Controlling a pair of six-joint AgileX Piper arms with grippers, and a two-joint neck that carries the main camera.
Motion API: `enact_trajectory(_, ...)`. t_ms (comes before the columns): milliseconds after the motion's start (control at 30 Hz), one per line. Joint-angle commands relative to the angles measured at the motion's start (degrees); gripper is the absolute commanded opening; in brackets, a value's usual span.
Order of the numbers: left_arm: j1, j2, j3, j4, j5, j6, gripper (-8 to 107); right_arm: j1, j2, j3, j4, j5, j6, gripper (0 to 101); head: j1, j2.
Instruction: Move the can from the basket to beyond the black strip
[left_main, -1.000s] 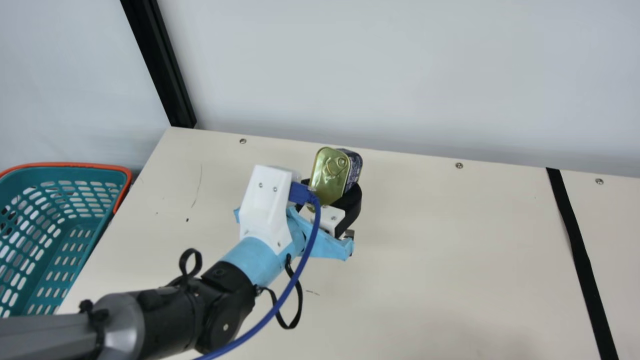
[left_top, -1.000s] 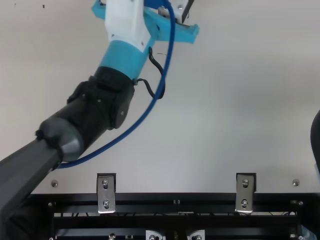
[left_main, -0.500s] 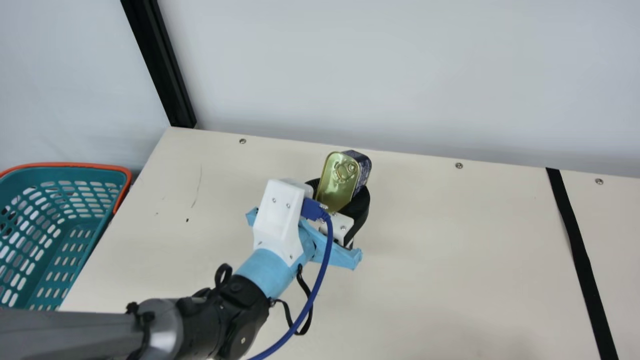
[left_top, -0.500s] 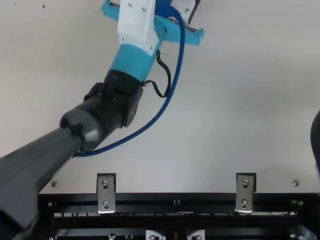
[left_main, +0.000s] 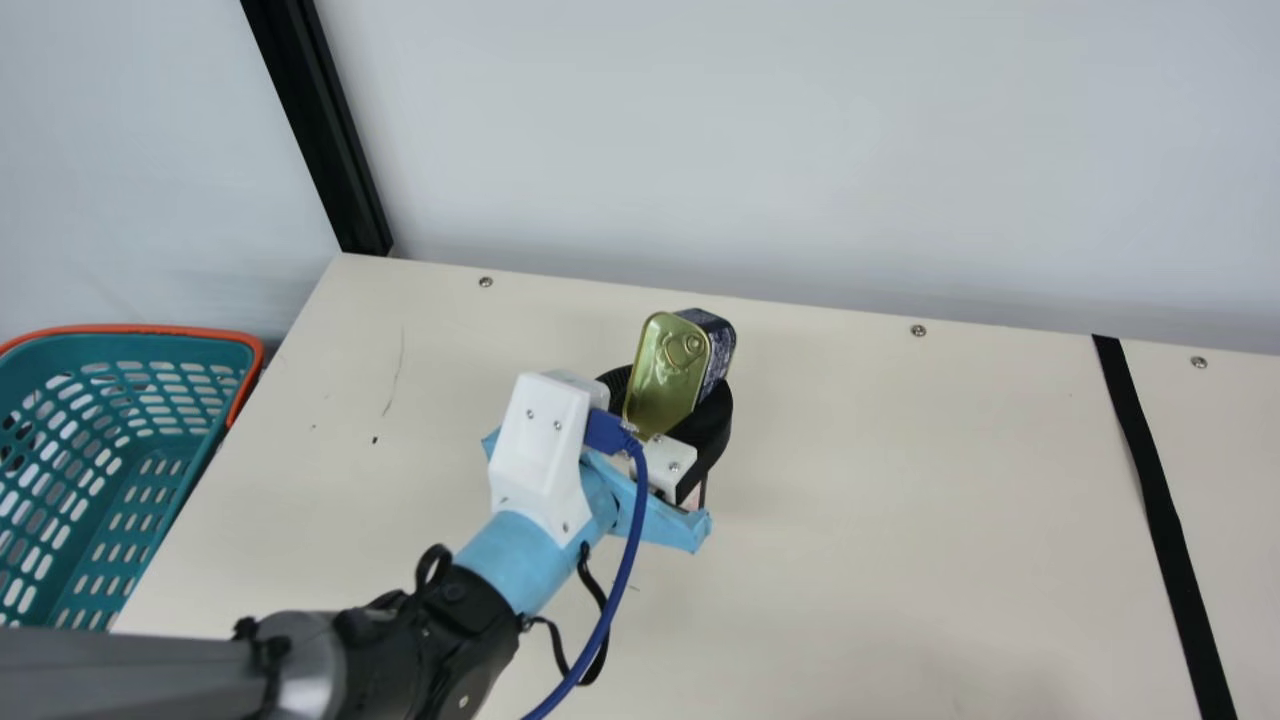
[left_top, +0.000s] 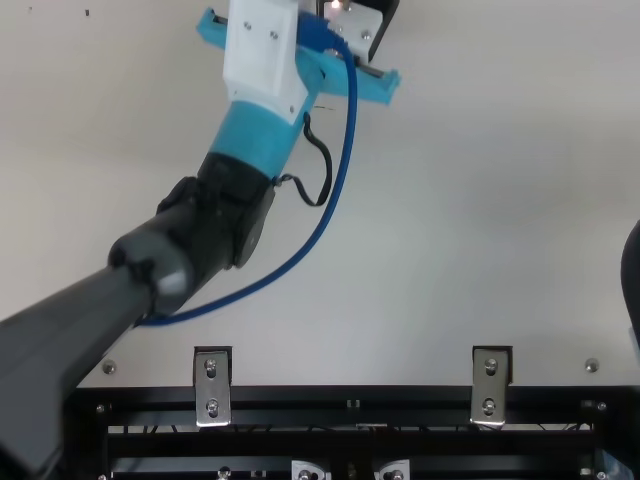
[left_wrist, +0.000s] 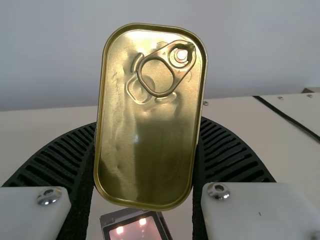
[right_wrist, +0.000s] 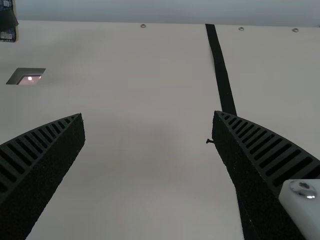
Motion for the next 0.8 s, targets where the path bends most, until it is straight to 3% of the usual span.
enact_trajectory(0, -0.4, -2.2, 1.8, 0.5, 0.7, 0.3, 10, 0.0, 0.0, 0.0, 0.0, 0.0, 0.0, 101, -0.1, -0.5)
enact_trajectory(667, -6.0, -25.0, 16.5, 3.8, 10.4, 2.5, 10, 0.0, 0.0, 0.0, 0.0, 0.0, 0.0, 101, -0.1, -0.5)
enact_trajectory(700, -5.8, -22.5, 15.6, 3.9, 9.5, 2.2, 10, 0.0, 0.0, 0.0, 0.0, 0.0, 0.0, 101, -0.1, -0.5)
enact_trajectory(767, -6.0, -24.4, 16.5, 3.9, 10.5, 2.5, 10, 0.0, 0.0, 0.0, 0.0, 0.0, 0.0, 101, -0.1, -0.5)
